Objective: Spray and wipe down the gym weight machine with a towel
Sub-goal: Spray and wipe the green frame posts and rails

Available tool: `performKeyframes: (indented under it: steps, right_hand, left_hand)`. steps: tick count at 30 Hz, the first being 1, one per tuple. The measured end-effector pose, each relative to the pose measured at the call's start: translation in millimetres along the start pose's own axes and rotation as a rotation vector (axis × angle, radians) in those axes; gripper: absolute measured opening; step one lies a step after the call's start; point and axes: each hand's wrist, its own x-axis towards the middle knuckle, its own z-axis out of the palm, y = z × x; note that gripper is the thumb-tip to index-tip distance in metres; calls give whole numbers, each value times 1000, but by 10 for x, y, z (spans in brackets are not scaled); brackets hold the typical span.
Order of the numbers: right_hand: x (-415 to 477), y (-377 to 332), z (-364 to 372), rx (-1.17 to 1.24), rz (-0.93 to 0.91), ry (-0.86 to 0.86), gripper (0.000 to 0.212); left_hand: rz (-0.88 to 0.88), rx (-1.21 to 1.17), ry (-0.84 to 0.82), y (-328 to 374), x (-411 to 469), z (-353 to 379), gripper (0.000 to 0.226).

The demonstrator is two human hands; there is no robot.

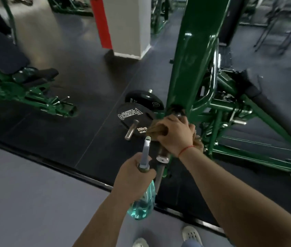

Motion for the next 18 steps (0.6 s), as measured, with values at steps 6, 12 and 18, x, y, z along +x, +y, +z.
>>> performKeyframes:
  steps: [6,12,18]
  right_hand:
    - [-549,-4,218,131,0,91,45]
    - [-99,39,340,199,161,204,41]
    - [392,229,250,369,237,232,43]
  left_hand:
    - [128,42,6,6,154,-67,19]
    - [119,51,-23,142,272,-76,21]
    - [50,25,-102,245,268,-24,25]
